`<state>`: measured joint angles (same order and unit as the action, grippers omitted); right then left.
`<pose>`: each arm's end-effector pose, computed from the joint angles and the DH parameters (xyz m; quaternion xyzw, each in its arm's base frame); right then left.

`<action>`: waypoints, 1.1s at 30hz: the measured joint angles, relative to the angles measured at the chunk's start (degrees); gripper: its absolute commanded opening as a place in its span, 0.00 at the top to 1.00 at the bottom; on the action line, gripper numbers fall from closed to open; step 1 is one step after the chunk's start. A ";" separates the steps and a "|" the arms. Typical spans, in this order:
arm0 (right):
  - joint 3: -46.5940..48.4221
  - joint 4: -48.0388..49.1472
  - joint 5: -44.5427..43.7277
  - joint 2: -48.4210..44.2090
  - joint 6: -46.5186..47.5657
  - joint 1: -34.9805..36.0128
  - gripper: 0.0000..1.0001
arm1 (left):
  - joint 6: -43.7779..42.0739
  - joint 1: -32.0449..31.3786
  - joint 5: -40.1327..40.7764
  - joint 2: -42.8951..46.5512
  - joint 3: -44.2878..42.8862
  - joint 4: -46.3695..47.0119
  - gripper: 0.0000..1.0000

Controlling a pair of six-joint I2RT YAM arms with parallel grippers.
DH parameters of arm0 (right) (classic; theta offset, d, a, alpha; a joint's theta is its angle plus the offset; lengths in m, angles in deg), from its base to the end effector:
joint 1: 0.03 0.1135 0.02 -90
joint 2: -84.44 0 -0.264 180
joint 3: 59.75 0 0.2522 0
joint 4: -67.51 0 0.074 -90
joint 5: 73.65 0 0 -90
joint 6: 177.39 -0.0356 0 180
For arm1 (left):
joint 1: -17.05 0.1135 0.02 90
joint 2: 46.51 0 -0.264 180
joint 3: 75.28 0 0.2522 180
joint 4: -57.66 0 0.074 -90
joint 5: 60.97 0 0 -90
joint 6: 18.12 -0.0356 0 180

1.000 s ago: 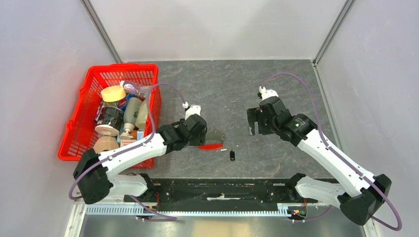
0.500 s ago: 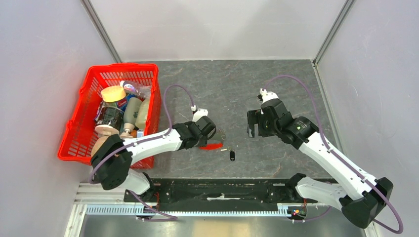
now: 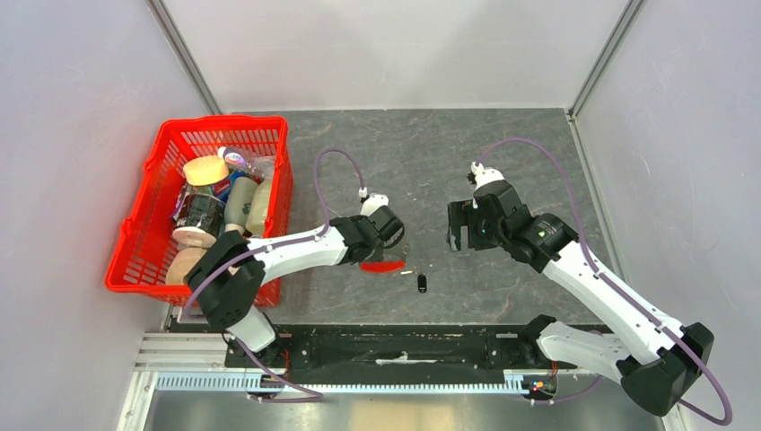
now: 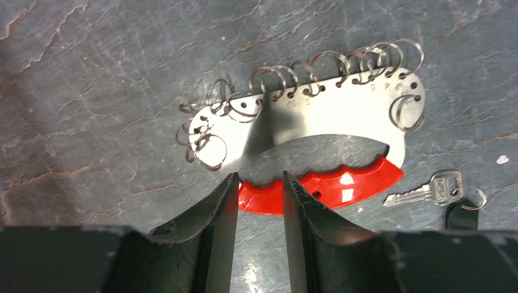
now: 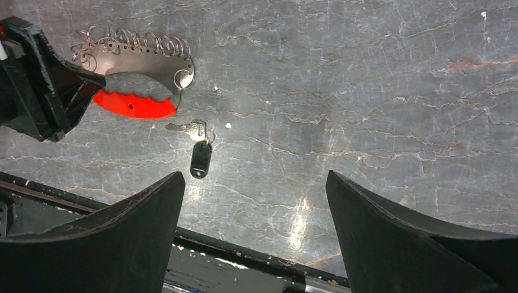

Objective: Put the keys on the keyring

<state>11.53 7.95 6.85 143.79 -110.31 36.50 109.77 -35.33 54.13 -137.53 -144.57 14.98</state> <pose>0.1688 0.1177 0.3121 -0.0804 0.9262 0.1115 0.3510 0.1981 -0.2323 0.1883 0.0723 0.9503 -0.0037 0.3027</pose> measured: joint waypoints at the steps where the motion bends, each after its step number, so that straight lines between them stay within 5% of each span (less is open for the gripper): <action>1: 0.00 0.07 0.00 0.00 0.00 0.00 0.07 | -0.07 0.00 -0.17 -0.57 -0.48 0.20 0.62; 18: -2.47 2.10 0.70 0.74 -0.02 0.00 0.07 | 2.23 -1.73 -14.82 -7.10 -4.68 9.16 0.56; 24: -2.80 2.16 0.79 0.59 -0.04 0.00 0.07 | 4.02 -1.73 -15.28 -8.59 -5.99 9.86 0.46; 33: -3.19 2.47 1.42 -0.09 -0.07 0.00 0.07 | 4.70 -1.73 -14.58 -9.03 -7.15 10.05 0.45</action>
<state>8.34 10.41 8.27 143.71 -110.37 36.50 114.47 -37.06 39.55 -146.56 -151.72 25.03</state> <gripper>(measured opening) 0.928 0.546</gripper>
